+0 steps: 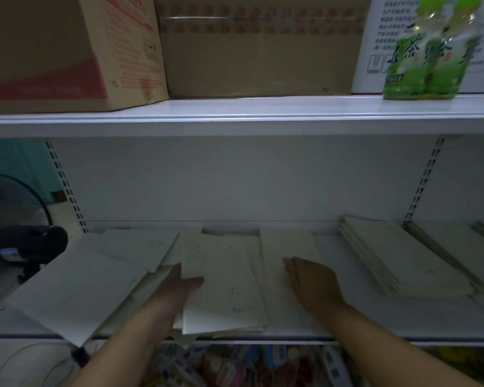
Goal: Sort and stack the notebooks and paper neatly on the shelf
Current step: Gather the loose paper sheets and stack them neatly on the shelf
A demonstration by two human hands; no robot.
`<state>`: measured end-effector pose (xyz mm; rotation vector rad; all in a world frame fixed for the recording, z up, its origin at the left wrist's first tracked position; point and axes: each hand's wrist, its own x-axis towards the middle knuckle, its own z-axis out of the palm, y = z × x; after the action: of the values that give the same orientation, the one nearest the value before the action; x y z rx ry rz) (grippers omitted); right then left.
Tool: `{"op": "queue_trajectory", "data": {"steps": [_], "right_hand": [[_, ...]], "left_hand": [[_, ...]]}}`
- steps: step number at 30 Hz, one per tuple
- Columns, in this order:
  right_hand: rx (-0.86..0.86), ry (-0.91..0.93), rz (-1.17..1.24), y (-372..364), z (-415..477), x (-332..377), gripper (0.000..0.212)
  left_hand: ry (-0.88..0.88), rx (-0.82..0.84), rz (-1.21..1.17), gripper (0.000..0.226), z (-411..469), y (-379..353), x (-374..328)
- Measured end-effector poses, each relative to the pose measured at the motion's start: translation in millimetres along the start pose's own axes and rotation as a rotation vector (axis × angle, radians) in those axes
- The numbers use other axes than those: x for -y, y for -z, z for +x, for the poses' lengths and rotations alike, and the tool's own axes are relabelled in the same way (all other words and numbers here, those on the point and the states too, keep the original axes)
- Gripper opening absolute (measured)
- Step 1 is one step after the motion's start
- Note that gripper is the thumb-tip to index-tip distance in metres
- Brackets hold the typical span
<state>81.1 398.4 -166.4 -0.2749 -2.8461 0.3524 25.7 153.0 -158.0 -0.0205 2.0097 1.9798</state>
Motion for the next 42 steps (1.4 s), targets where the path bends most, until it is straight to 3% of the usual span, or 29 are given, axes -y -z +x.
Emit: {"op": "queue_trajectory", "data": {"steps": [2,4,5,7,10,13,15,18,20,23,25,28,31,33,35,37,39,41,42], "right_hand": [[-0.033,-0.008,0.103,6,2,2,0.079],[0.107,0.034,0.048,-2,3,8,0.063],[0.199,0.040,0.004,-8,0,8,0.064],[0.349,-0.019,-0.033,-15,-2,3,0.086],[0.403,-0.021,-0.094,-18,-2,-6,0.091],[0.358,0.076,-0.173,-10,-1,-13,0.075],[0.216,0.099,-0.133,-1,1,-24,0.072],[0.004,0.157,-0.008,18,-2,-34,0.121],[-0.133,0.252,0.119,23,-11,-25,0.104],[-0.309,0.549,0.288,16,-38,-7,0.064],[-0.300,0.788,0.341,6,-54,-4,0.048],[-0.182,0.942,0.265,10,-66,-7,0.052],[0.038,0.750,0.397,31,-58,-15,0.050],[0.004,0.444,0.427,35,-46,-28,0.063],[0.135,0.094,0.447,48,-32,-41,0.071],[0.349,-0.056,0.606,56,-23,-49,0.042],[0.369,-0.109,0.785,59,-22,-55,0.017],[0.329,-0.178,0.936,61,-24,-61,0.008],[0.325,-0.186,0.953,62,-22,-64,0.014]], "left_hand": [[-0.013,-0.005,-0.003,0.041,2,-6,-1],[-0.038,-0.022,-0.001,0.041,3,-14,-1],[-0.044,-0.030,0.009,0.041,1,-18,0],[-0.052,-0.047,0.011,0.042,-4,-22,1],[-0.041,-0.038,-0.007,0.040,-12,-22,3],[-0.011,-0.050,-0.089,0.036,-20,-24,5],[-0.007,-0.068,-0.108,0.036,-26,-28,4],[-0.004,-0.094,-0.124,0.036,-38,-40,1],[-0.010,-0.112,-0.114,0.038,-46,-56,-2],[-0.072,-0.143,-0.140,0.039,-51,-89,-3],[-0.084,-0.131,-0.158,0.039,-59,-105,-4],[-0.119,-0.190,-0.154,0.014,-65,-113,2],[-0.148,-0.165,-0.203,0.022,-63,-109,7],[-0.167,-0.100,-0.224,0.033,-60,-106,6],[-0.176,-0.021,-0.243,0.051,-57,-104,2],[-0.186,0.023,-0.251,0.064,-55,-105,-1],[-0.180,0.059,-0.303,0.055,-51,-104,-2],[-0.142,0.101,-0.349,0.047,-47,-103,-1],[-0.130,0.118,-0.355,0.045,-44,-102,0]]}}
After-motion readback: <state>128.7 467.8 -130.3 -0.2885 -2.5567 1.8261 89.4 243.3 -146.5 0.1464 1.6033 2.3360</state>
